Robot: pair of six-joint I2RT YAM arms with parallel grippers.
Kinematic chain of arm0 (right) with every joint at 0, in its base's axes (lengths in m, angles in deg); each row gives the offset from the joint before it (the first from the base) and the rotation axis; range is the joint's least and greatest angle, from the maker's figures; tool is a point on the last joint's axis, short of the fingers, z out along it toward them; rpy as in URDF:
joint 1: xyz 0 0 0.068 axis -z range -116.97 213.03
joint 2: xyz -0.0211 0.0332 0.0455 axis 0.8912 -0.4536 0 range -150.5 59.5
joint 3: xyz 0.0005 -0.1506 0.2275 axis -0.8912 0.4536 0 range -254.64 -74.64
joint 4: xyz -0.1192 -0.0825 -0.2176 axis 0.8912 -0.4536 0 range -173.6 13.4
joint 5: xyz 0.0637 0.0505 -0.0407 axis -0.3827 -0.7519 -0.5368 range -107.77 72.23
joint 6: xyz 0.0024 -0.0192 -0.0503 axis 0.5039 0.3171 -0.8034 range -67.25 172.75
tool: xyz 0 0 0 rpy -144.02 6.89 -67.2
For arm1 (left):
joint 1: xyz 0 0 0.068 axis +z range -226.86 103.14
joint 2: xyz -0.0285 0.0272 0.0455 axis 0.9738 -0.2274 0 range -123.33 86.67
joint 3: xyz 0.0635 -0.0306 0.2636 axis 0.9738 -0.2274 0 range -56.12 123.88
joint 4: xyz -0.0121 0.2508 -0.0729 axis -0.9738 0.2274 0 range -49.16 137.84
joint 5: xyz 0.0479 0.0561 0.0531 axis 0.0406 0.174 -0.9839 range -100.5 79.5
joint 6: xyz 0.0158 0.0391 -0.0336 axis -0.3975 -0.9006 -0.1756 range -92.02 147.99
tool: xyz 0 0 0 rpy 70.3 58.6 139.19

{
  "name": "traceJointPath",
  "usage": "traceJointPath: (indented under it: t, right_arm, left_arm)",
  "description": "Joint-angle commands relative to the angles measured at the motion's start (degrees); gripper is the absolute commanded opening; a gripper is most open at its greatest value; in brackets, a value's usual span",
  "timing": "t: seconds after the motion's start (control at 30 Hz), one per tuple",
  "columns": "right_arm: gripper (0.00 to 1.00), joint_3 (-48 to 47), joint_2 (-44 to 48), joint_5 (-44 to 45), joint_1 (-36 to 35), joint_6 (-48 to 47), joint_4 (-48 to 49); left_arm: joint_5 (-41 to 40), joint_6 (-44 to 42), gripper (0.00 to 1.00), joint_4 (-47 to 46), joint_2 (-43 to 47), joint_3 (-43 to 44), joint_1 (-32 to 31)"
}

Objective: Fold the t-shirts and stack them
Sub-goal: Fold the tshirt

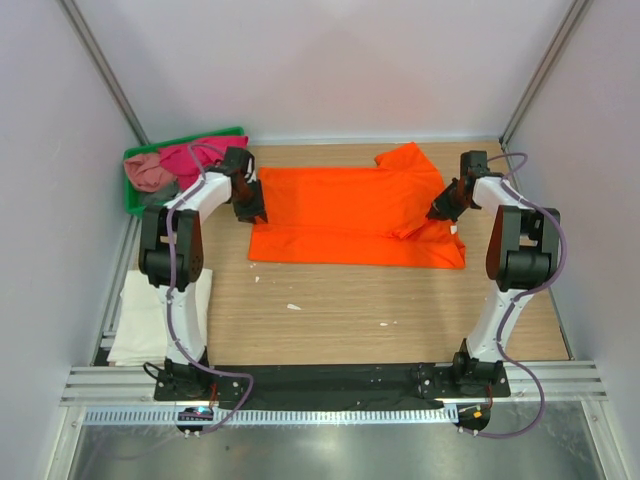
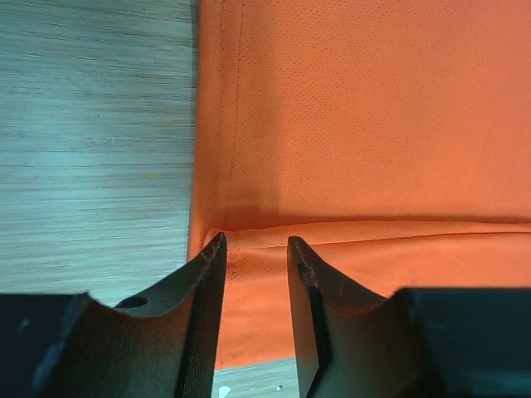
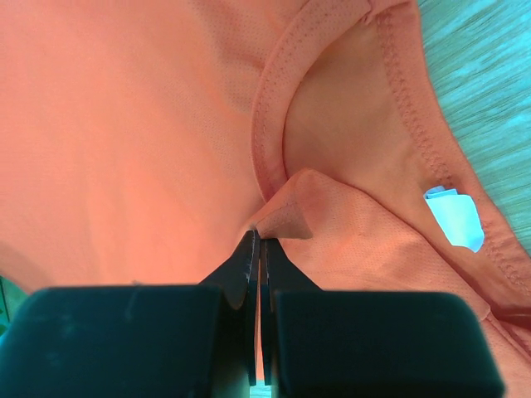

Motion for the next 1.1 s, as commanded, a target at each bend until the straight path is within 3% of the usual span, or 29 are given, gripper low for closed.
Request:
traceJointPath:
  t: [0.0, 0.33, 0.73, 0.9, 1.07]
  right_arm:
    - [0.01, -2.74, -0.12, -0.35, 0.24, -0.08, 0.40]
    - [0.01, -2.74, -0.39, -0.18, 0.24, 0.36, 0.75]
    - [0.01, -3.18, -0.30, 0.09, 0.24, 1.06, 0.40]
    - [0.01, -3.71, 0.05, 0.09, -0.29, 1.06, 0.04]
    - [0.01, -5.20, 0.67, 0.35, -1.52, 1.59, -0.40]
  left_arm:
    - [-2.01, -0.15, 0.36, 0.45, -0.28, 1.15, 0.04]
    - [-4.92, 0.46, 0.49, 0.98, -0.02, 0.44, -0.48]
    - [-2.89, 0.99, 0.34, 0.63, -2.13, 1.59, -0.48]
    - [-3.77, 1.08, 0.18, 0.71, -1.17, 1.33, -0.48]
    - [-4.39, 1.26, 0.10, 0.36, -0.55, 0.62, -0.48]
